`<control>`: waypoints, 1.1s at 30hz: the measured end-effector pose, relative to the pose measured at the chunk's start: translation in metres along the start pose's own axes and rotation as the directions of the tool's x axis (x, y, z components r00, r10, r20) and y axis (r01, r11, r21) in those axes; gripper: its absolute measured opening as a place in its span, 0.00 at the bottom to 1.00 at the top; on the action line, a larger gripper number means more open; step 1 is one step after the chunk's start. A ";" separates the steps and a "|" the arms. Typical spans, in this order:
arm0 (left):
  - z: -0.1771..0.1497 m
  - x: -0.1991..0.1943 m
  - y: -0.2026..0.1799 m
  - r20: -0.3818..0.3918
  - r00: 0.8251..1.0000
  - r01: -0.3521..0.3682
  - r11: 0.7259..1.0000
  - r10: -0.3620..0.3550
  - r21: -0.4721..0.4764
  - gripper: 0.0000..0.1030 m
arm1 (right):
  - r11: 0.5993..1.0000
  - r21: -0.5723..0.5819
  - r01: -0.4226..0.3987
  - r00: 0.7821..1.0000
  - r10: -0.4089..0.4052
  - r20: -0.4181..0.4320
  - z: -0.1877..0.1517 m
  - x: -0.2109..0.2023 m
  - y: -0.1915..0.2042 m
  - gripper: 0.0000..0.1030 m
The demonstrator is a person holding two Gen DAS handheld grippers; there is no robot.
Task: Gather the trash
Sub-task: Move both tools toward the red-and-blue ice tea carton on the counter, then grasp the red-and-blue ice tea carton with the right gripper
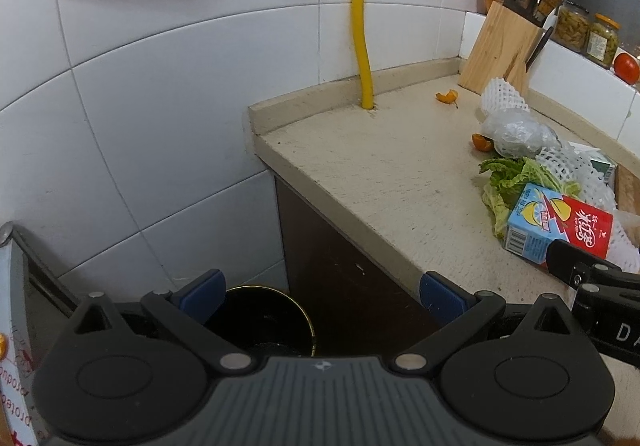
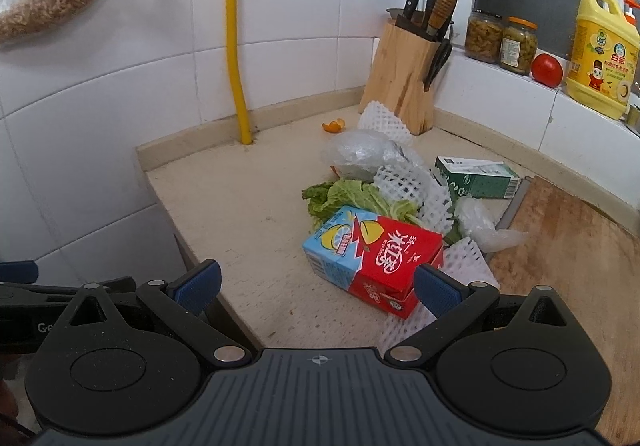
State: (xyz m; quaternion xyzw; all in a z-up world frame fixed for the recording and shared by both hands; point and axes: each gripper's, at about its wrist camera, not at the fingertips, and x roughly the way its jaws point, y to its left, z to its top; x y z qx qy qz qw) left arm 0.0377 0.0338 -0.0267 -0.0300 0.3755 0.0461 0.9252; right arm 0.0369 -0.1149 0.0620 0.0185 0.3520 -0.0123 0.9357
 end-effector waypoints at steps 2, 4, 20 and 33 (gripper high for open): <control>0.002 0.003 -0.002 -0.003 1.000 0.001 1.000 -0.001 0.001 0.96 | 1.000 0.000 0.001 1.000 -0.001 -0.003 0.001 0.003 -0.002 1.00; 0.003 0.004 -0.004 -0.005 1.000 0.000 1.000 0.000 0.002 0.96 | 1.000 0.001 0.003 1.000 -0.003 -0.008 0.002 0.005 -0.003 1.00; 0.017 0.016 -0.020 0.005 1.000 0.026 0.999 -0.026 0.033 0.96 | 1.000 0.009 0.014 1.000 -0.014 -0.018 0.012 0.018 -0.016 1.00; 0.031 0.034 -0.030 -0.003 0.999 0.052 0.998 -0.052 0.031 0.95 | 1.000 0.026 0.015 0.999 -0.014 -0.038 0.021 0.037 -0.031 1.00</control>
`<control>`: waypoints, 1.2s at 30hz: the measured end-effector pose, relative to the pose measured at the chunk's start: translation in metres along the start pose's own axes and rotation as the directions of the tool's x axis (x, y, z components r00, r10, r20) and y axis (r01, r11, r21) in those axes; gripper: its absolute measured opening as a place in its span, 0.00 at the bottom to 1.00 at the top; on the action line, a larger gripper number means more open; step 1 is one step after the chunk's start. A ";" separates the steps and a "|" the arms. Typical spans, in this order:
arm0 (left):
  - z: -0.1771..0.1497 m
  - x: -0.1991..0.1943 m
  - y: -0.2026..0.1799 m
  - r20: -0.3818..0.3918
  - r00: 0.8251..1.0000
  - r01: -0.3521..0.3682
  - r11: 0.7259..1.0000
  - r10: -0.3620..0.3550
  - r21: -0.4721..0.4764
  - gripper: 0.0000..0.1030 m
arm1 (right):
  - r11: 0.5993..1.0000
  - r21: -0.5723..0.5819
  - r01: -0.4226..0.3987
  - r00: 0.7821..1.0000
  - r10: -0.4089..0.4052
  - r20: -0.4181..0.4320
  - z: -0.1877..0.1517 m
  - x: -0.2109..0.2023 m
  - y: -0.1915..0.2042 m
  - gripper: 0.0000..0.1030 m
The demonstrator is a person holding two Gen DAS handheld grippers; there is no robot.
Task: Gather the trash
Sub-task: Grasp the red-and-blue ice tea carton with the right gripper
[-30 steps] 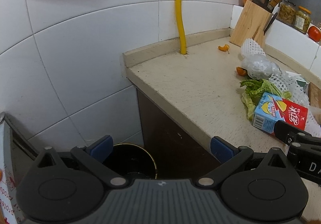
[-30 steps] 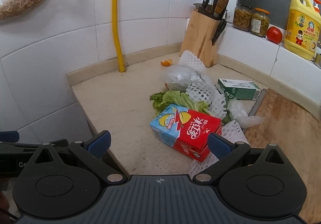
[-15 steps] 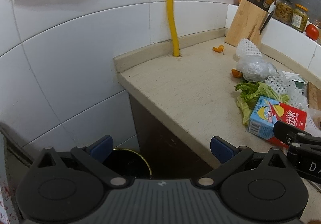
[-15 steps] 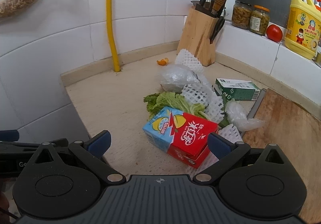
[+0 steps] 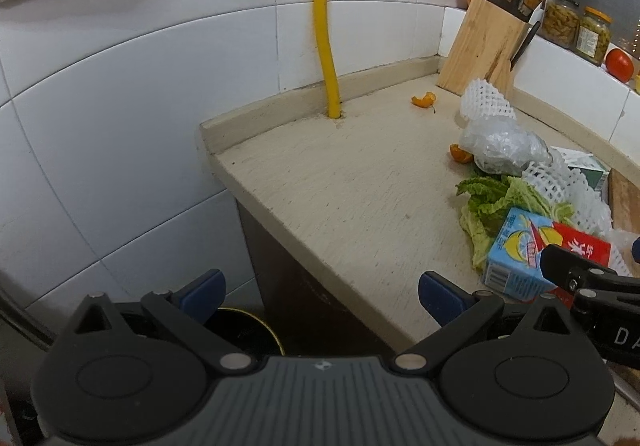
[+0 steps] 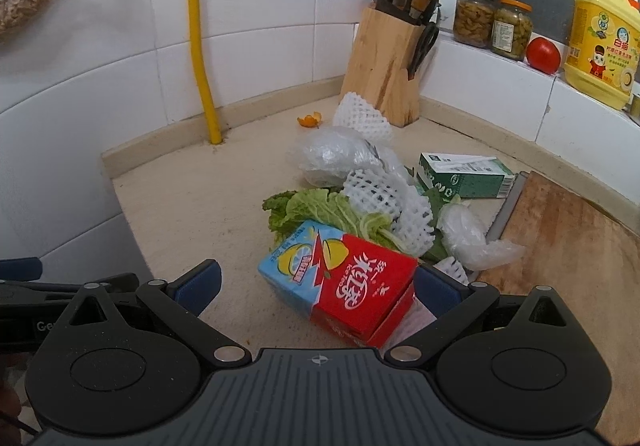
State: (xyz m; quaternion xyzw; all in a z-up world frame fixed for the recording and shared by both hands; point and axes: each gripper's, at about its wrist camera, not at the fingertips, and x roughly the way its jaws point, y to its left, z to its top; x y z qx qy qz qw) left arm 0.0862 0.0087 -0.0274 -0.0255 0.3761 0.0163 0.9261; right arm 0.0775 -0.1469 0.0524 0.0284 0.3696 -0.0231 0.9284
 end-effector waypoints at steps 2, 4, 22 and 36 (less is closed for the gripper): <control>0.003 0.001 -0.003 0.007 1.000 0.014 1.000 -0.014 0.007 0.95 | 1.000 -0.010 -0.002 1.000 0.002 0.006 0.002 0.001 -0.001 1.00; 0.006 0.002 -0.007 0.016 1.000 0.024 1.000 -0.024 0.018 0.95 | 1.000 -0.019 0.000 1.000 0.000 0.012 0.004 0.002 -0.002 1.00; 0.012 0.009 -0.083 0.008 0.932 0.346 0.895 -0.363 0.283 0.95 | 0.995 0.090 0.032 0.999 -0.035 0.022 0.031 0.013 -0.088 1.00; 0.015 0.018 -0.105 -0.097 0.868 0.479 0.769 -0.487 0.424 0.95 | 0.984 -0.070 -0.166 0.986 0.163 -0.042 0.047 0.024 -0.107 1.00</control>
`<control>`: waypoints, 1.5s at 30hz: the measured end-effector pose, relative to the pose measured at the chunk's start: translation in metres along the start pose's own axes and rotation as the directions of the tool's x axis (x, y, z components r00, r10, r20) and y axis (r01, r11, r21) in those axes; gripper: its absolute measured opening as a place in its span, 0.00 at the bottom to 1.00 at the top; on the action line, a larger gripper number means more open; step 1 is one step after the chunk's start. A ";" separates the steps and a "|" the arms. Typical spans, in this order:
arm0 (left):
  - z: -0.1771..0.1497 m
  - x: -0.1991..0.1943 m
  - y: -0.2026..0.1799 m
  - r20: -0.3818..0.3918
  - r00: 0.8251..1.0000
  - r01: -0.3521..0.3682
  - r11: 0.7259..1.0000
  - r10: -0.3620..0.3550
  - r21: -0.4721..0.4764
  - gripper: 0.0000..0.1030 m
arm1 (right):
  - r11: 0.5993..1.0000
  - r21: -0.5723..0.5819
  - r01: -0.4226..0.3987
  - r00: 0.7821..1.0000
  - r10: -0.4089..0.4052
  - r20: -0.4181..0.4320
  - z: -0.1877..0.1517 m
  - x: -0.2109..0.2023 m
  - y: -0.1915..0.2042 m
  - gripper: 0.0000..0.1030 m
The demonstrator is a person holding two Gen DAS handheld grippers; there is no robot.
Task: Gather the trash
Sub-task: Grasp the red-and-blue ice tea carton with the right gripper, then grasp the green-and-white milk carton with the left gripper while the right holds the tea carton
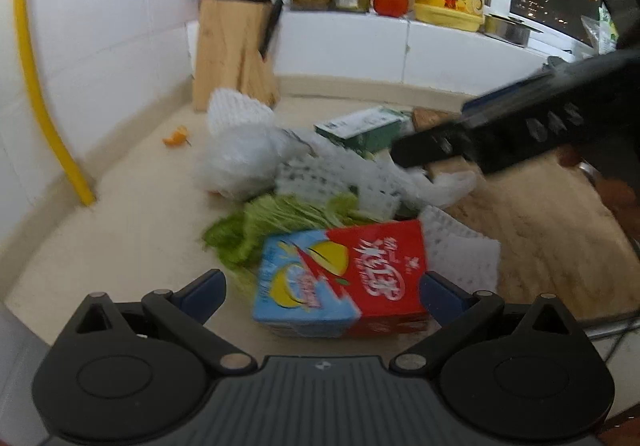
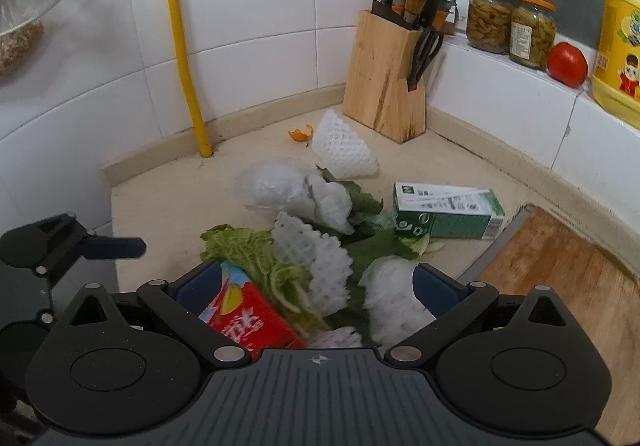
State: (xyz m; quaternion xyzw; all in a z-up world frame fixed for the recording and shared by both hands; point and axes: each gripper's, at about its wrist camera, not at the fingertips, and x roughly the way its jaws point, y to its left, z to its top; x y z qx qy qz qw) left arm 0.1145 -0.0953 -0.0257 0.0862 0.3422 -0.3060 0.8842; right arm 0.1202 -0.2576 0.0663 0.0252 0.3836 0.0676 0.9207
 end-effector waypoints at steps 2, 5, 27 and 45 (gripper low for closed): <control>-0.004 0.000 0.001 -0.016 1.000 0.022 1.000 -0.022 -0.006 0.95 | 1.000 -0.006 0.024 1.000 -0.024 -0.004 0.004 0.004 -0.006 1.00; -0.009 0.002 0.010 -0.068 0.995 0.076 0.997 -0.077 -0.025 0.95 | 0.999 0.013 0.034 0.999 -0.034 -0.017 0.009 0.010 -0.020 1.00; -0.068 -0.051 0.090 -0.066 0.998 -0.014 0.868 -0.022 -0.497 0.95 | 0.908 -0.168 -0.384 0.888 0.313 -0.338 0.009 0.058 0.048 0.88; -0.022 -0.046 0.075 0.069 0.998 0.017 0.934 0.008 -0.357 0.95 | 0.961 -0.079 -0.263 0.929 0.230 -0.290 0.010 0.021 0.043 0.69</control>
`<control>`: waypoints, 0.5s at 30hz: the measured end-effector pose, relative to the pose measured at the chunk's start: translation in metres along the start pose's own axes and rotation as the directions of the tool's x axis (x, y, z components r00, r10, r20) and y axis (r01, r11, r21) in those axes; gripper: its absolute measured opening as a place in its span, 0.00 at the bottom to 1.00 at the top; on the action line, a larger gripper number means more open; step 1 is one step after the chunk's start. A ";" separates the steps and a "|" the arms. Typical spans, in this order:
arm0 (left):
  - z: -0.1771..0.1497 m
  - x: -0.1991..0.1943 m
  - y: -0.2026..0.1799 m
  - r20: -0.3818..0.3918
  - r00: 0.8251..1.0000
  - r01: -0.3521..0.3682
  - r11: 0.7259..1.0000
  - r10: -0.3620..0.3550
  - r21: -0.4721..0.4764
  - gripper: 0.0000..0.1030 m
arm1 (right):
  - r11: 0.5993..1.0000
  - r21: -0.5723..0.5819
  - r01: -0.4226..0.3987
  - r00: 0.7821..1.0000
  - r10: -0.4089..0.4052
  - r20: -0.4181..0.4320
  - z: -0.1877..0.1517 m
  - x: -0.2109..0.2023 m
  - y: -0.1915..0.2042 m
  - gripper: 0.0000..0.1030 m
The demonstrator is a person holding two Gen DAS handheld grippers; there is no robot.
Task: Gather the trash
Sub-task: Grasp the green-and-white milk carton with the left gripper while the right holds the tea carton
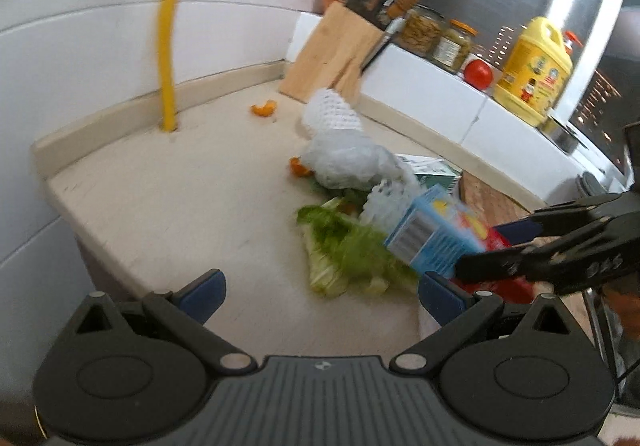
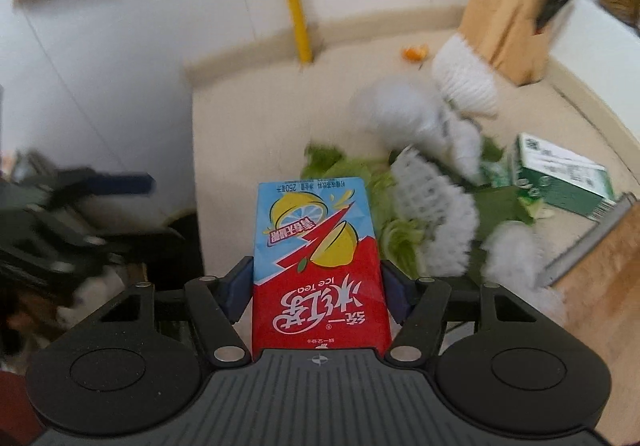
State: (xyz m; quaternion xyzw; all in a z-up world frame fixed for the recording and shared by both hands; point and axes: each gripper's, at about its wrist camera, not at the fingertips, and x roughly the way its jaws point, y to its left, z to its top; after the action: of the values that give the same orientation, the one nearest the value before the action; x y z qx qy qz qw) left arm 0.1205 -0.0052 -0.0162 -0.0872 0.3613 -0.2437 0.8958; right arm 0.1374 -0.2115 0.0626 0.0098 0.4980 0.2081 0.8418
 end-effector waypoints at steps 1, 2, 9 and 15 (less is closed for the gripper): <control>0.005 0.004 -0.004 0.002 1.000 0.012 1.000 -0.012 0.022 0.95 | 1.000 0.020 -0.010 1.000 0.010 0.024 -0.003 -0.009 -0.005 0.69; 0.008 0.006 -0.008 0.006 1.000 0.024 0.999 -0.024 0.045 0.95 | 0.999 0.038 -0.013 0.999 0.011 0.046 -0.004 -0.015 -0.009 0.69; 0.043 0.036 -0.030 0.044 0.998 0.033 0.986 -0.041 0.165 0.95 | 0.984 0.178 0.006 0.987 -0.035 0.160 -0.013 -0.043 -0.047 0.69; 0.075 0.061 -0.048 0.068 0.997 0.010 0.965 -0.029 0.263 0.95 | 0.972 0.233 0.029 0.979 -0.075 0.190 -0.020 -0.050 -0.071 0.69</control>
State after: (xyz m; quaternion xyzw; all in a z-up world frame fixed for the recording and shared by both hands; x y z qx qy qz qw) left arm 0.1924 -0.0787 0.0172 0.0200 0.2929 -0.2949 0.9093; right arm 0.1240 -0.2986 0.0786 0.1144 0.4327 0.1252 0.8854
